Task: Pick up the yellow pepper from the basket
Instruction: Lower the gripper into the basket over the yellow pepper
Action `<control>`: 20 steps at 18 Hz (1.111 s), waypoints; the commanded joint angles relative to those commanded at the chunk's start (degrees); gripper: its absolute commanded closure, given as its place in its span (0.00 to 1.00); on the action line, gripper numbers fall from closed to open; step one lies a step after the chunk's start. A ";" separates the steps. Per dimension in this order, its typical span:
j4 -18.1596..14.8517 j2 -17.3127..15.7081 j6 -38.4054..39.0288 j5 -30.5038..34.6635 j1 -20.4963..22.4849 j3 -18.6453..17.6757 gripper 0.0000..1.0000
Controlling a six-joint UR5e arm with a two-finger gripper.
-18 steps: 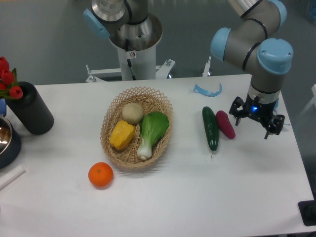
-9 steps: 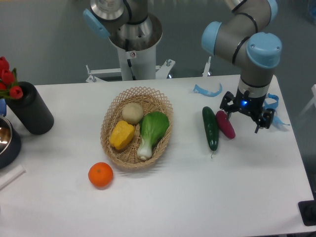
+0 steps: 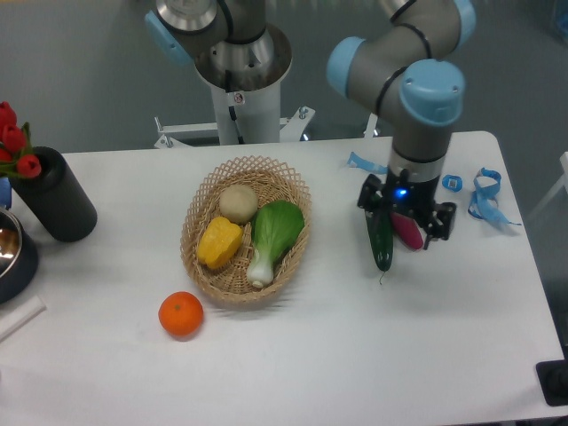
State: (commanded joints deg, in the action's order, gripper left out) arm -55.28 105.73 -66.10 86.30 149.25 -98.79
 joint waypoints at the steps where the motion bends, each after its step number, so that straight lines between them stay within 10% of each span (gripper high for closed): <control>1: -0.35 0.00 0.00 0.35 -1.32 0.00 0.00; 8: -11.41 0.53 1.49 -0.61 -8.70 1.49 0.00; 20: -14.40 5.62 14.51 -4.65 -17.94 2.02 0.00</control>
State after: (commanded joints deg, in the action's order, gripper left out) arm -69.68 111.36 -51.59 81.65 131.31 -96.77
